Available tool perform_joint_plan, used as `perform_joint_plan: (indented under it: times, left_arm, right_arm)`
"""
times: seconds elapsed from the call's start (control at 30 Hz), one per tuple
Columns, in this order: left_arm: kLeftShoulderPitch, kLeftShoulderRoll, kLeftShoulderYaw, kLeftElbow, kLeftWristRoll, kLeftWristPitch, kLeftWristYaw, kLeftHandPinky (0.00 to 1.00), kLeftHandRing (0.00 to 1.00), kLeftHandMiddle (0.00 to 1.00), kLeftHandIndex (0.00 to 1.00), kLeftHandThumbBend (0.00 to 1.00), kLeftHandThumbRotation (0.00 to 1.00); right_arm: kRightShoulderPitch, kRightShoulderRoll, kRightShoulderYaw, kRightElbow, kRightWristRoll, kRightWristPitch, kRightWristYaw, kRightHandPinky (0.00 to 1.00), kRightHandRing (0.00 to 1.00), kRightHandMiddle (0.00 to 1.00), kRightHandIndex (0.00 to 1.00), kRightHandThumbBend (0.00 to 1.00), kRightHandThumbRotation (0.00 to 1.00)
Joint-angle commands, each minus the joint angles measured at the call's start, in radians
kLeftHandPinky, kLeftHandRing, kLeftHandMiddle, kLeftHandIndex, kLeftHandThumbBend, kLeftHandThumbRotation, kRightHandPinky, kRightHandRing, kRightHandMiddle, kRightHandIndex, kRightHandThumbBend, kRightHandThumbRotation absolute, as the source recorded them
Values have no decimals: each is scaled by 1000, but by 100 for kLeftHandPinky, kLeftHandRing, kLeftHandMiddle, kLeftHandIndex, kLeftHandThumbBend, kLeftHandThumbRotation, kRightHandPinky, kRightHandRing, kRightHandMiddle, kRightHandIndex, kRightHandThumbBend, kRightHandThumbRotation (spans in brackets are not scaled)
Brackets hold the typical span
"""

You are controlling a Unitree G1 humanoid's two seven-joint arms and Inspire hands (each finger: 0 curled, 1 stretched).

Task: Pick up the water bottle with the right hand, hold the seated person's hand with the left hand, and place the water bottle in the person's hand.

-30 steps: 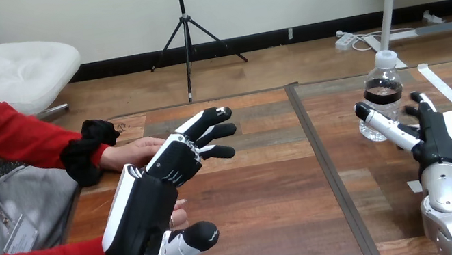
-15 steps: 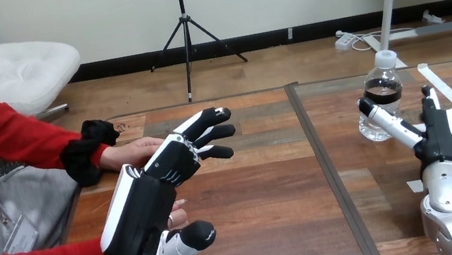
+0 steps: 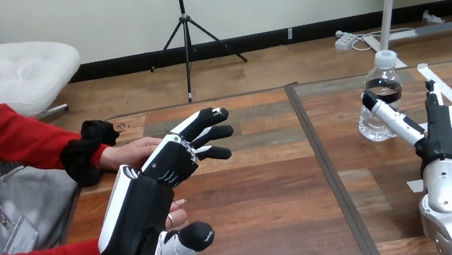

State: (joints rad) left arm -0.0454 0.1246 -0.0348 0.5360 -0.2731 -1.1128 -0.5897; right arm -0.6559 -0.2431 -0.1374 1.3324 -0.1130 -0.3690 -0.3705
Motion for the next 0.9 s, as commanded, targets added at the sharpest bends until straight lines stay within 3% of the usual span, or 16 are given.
perform_joint_plan:
  times: [0.0,0.23,0.43,0.87]
  left_arm:
    - [-57,7,5,11,-25,-11,-7,70,81,86,84,100,81]
    - [-51,13,8,1,-19,-11,-5,71,81,86,84,99,79]
    - [-49,21,-6,-13,-60,17,-41,72,82,87,85,100,79]
    - [-44,14,-4,-7,-68,2,-53,71,82,87,84,100,79]
  right_arm:
    - [-60,-4,5,-52,-3,-37,-9,100,100,100,100,100,60]
    - [-69,-7,12,-49,-10,-21,-11,100,100,100,100,100,61]
    - [-83,-17,9,-37,-8,-8,3,100,100,100,100,100,60]
    - [-115,-43,4,-25,-8,17,40,100,100,100,100,100,59]
